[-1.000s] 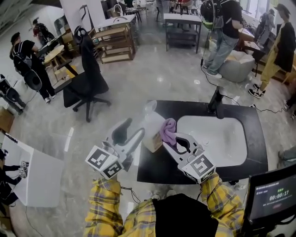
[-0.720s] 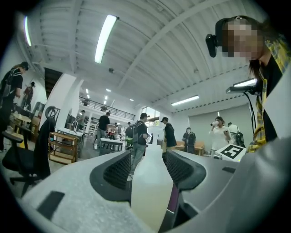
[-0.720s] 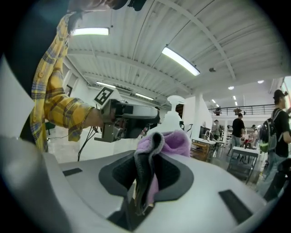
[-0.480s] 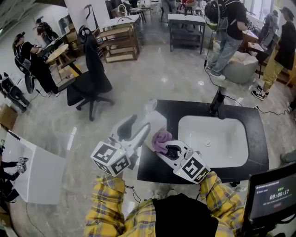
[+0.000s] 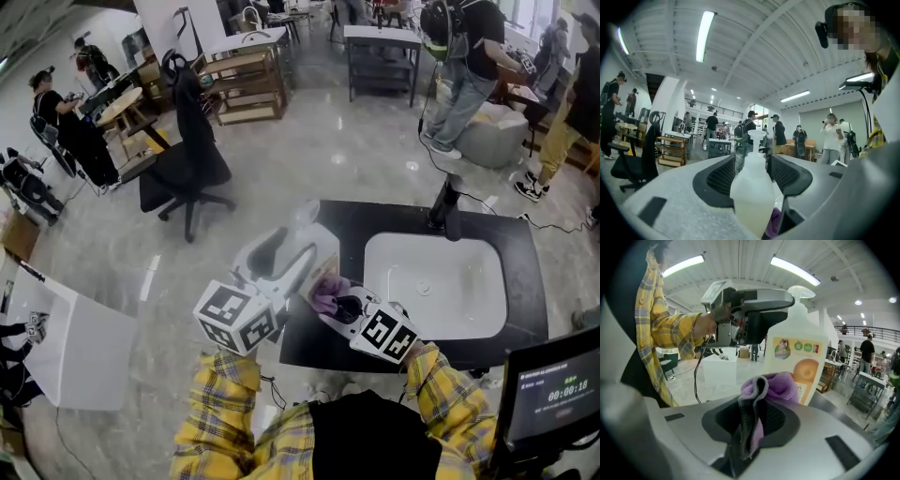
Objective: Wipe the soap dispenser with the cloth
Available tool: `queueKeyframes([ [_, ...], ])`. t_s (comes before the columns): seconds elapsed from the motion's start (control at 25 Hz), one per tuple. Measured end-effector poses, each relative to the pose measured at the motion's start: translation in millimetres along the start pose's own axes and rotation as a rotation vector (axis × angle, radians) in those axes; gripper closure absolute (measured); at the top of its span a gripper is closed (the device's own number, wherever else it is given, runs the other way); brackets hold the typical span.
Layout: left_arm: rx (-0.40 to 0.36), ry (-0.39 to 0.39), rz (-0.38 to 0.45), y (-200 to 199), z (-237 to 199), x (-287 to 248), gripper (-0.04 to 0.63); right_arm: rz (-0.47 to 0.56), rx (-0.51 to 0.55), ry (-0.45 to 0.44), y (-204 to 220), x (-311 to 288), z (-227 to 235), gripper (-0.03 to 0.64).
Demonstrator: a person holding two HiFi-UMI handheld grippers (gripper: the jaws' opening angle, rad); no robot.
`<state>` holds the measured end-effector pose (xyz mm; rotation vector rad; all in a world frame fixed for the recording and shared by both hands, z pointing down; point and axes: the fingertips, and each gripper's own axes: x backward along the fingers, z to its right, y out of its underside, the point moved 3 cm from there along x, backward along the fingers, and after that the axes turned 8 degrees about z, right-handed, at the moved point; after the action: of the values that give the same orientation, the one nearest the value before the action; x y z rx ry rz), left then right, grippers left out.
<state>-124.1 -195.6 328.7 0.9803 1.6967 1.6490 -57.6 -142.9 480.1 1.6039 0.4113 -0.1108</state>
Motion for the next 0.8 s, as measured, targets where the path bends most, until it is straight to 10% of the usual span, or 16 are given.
queueKeyframes([
  [0.8,-0.075,-0.087,-0.067,-9.9,-1.1,-16.6,0.377,-0.163,0.022,-0.122,15.0,-26.3,-23.9,0.535],
])
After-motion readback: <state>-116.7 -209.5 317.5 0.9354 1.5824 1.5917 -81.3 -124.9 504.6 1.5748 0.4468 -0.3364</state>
